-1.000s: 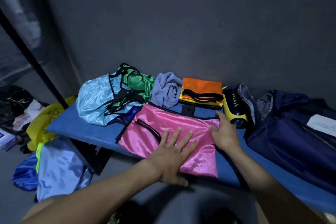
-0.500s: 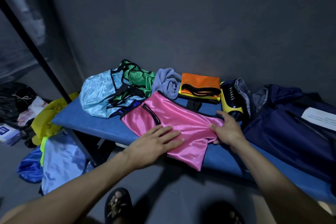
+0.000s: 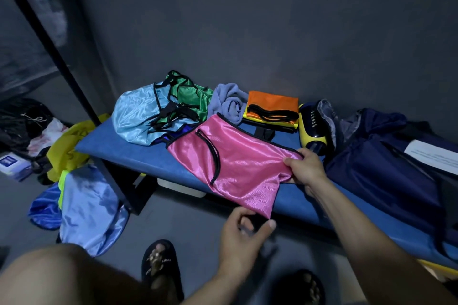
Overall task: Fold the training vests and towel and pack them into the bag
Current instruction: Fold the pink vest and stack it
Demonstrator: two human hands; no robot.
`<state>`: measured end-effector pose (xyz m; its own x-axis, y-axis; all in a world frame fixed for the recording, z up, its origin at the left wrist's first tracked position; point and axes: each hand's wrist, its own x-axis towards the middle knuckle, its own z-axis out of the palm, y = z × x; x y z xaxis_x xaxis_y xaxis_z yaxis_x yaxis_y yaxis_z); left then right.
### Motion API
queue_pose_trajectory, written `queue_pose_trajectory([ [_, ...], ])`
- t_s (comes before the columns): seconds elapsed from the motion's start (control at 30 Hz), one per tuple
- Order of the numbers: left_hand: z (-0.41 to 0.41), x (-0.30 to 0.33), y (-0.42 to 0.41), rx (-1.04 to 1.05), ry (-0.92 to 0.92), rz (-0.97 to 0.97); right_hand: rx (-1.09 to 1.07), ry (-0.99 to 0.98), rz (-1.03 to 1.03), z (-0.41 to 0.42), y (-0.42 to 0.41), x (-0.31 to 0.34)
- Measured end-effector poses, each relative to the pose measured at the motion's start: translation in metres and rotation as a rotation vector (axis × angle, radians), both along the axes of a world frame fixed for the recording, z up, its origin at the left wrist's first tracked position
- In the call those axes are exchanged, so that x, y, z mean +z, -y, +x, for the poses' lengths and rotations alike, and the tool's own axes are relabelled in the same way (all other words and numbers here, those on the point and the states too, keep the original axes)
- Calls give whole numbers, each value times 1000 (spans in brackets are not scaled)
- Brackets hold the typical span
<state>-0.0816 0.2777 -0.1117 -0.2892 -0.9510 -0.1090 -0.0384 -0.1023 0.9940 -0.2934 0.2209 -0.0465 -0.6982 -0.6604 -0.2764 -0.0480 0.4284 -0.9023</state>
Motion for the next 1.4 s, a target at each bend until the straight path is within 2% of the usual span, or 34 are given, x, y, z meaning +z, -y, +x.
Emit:
queue_pose_trajectory([
  [0.17, -33, 3, -10, 171, -136, 56, -35, 57, -51, 8, -5, -3],
  [0.3, -23, 5, -5, 245, -11, -131, -12, 59, -54, 9, -12, 0],
  [0.4, 4, 2, -4, 136, 51, -218, 40, 26, -19, 4, -14, -1],
  [0.53, 26, 9, -8, 3, 42, 40, 95, 38, 34, 2, -16, -2],
  [0.6, 26, 19, -13, -65, 14, 145, 109, -36, 77, 1, -17, 1],
  [0.7, 25, 21, -16, -56, 5, 321, 113, -145, 114, 1, -20, 6],
  [0.8, 22, 24, -16, 11, -207, 574, 152, -280, 147, 2, -23, 10],
  [0.9, 21, 25, -15, 94, -381, 676, 203, -313, 172, 1, -29, 18],
  [1.0, 24, 27, -21, 133, -404, 654, 317, -355, 191, -3, -39, 22],
  [1.13, 34, 21, -19, 225, -353, 484, 527, -426, 124, -13, -52, 17],
  [1.27, 46, 28, -14, 112, -277, 366, 920, -555, 161, -22, -65, 17],
  [1.33, 51, 31, -11, 48, -242, 376, 1031, -688, 250, -24, -68, 13],
  [1.4, 55, 34, -10, -19, -251, 399, 1039, -884, 242, -23, -68, 5],
])
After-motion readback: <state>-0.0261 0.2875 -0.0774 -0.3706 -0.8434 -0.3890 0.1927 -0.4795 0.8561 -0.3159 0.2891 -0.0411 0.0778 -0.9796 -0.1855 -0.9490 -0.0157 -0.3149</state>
